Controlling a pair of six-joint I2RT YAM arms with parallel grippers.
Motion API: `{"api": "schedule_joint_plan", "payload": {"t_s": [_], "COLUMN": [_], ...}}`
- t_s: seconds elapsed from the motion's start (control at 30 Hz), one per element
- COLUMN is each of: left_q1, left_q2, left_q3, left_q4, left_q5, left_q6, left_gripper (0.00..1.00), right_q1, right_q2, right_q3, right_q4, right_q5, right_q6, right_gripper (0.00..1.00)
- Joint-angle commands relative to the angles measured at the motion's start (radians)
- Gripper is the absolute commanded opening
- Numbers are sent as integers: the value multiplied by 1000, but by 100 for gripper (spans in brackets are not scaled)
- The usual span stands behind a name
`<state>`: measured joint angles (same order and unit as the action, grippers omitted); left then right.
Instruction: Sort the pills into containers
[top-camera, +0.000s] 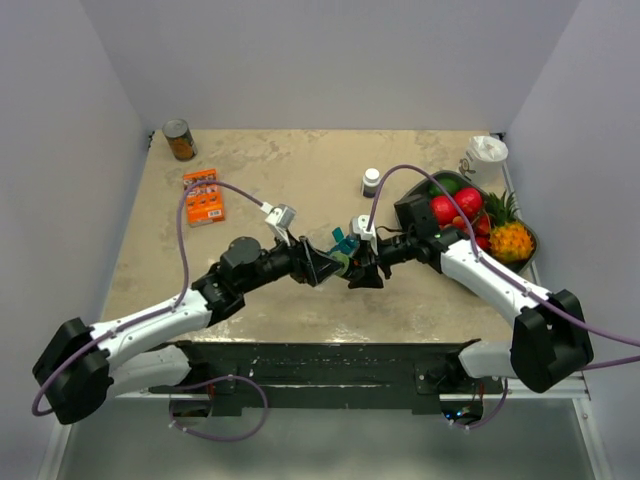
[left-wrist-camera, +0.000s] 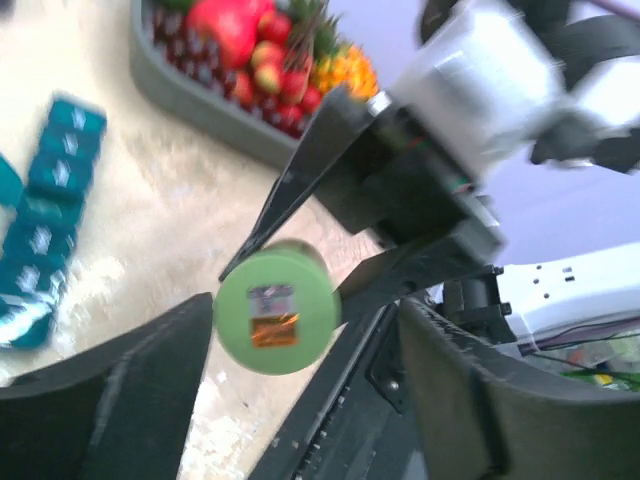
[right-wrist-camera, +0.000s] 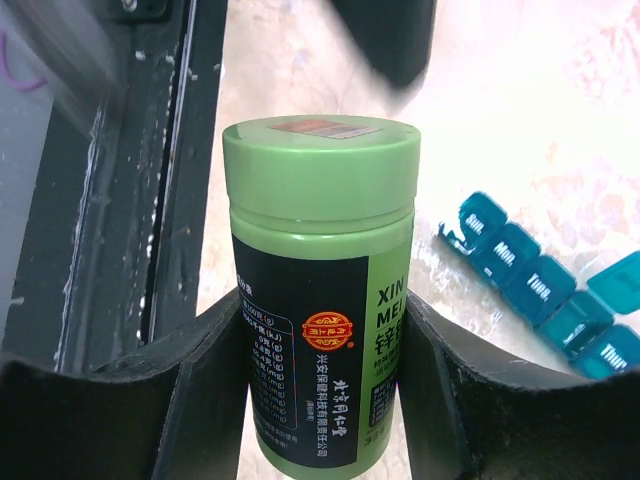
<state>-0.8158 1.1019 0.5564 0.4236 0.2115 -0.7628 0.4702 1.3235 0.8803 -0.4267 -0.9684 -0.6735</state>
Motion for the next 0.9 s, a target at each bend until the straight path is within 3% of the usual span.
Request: {"api": "schedule_joint_plan", "payload": {"t_s": [0.0, 0.03, 0.07, 0.17, 0.37, 0.63, 0.87], "left_q1": [21, 23, 23, 26, 26, 24, 15], "left_q2": [-179, -209, -239, -352, -476, -370, -211], "left_q3": [7, 5, 0, -29, -111, -108, -69], "left_q4": [-20, -48, -72, -128, -157, -106, -17], "left_q5": [-55, -76, -99, -130, 18, 271, 391], "left_q6": [172, 227, 258, 385, 634, 853, 916], "left_gripper": [86, 97, 99, 99, 99, 90, 86], "right_q1": [-4, -5, -4, -5, -4, -4, -5], "right_q2": [-13, -17, -18, -20, -20, -29, -40], "right_q3": [31, 31, 31, 32, 36, 19, 2], "right_q4": [-75, -78, -86, -102, -139, -169, -178], "right_q5": [-21, -20, -20, -16, -21, -41, -56], "right_q6": [-78, -83, -89, -115, -164, -236, -279], "right_gripper": [0, 0, 0, 0, 0, 0, 0]}}
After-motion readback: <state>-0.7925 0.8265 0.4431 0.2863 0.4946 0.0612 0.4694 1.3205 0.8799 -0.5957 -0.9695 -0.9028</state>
